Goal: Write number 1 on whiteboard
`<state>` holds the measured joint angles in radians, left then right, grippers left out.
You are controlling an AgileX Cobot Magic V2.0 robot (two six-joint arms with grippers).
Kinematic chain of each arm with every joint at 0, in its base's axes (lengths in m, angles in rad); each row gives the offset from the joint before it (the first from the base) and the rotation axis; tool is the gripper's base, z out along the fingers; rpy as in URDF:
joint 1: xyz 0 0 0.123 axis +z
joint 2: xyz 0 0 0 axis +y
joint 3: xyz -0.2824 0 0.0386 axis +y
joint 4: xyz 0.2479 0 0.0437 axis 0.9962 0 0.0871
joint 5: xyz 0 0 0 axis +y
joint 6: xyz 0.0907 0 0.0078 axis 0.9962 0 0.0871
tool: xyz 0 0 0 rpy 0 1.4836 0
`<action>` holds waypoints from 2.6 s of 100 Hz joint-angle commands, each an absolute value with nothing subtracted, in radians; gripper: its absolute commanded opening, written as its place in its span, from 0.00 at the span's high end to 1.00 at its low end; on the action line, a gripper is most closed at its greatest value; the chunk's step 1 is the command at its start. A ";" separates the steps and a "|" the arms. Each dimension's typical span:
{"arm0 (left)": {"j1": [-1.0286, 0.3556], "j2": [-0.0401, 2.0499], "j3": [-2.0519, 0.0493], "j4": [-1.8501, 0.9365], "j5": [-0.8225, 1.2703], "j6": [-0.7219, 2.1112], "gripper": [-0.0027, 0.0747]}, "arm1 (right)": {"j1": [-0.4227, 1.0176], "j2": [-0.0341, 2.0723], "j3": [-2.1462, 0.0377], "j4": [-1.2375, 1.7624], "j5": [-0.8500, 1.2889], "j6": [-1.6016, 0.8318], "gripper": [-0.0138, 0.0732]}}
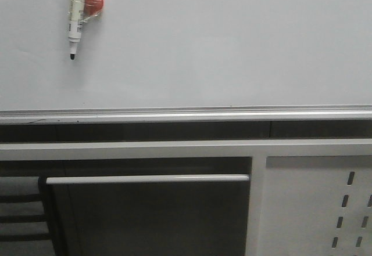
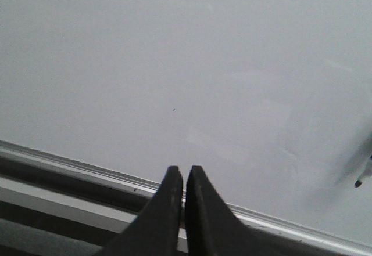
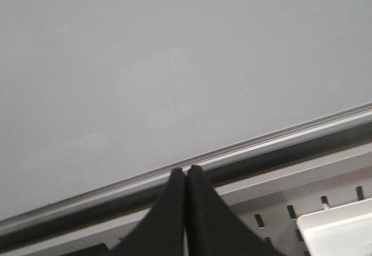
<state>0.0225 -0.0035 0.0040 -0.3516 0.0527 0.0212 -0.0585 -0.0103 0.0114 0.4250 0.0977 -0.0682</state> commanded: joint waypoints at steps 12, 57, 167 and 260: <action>0.015 -0.026 0.041 -0.622 -0.019 0.016 0.99 | -0.062 -0.027 0.037 0.601 -0.047 -0.071 0.92; 0.015 0.143 -0.264 -0.616 0.261 0.204 0.99 | -0.062 0.156 -0.244 0.598 0.395 -0.096 0.90; -0.133 0.972 -0.636 -1.639 0.612 1.528 0.43 | -0.062 0.611 -0.539 0.701 0.542 -0.397 0.34; -0.420 1.249 -0.840 -1.646 0.237 1.643 0.75 | -0.062 0.611 -0.539 0.701 0.548 -0.397 0.34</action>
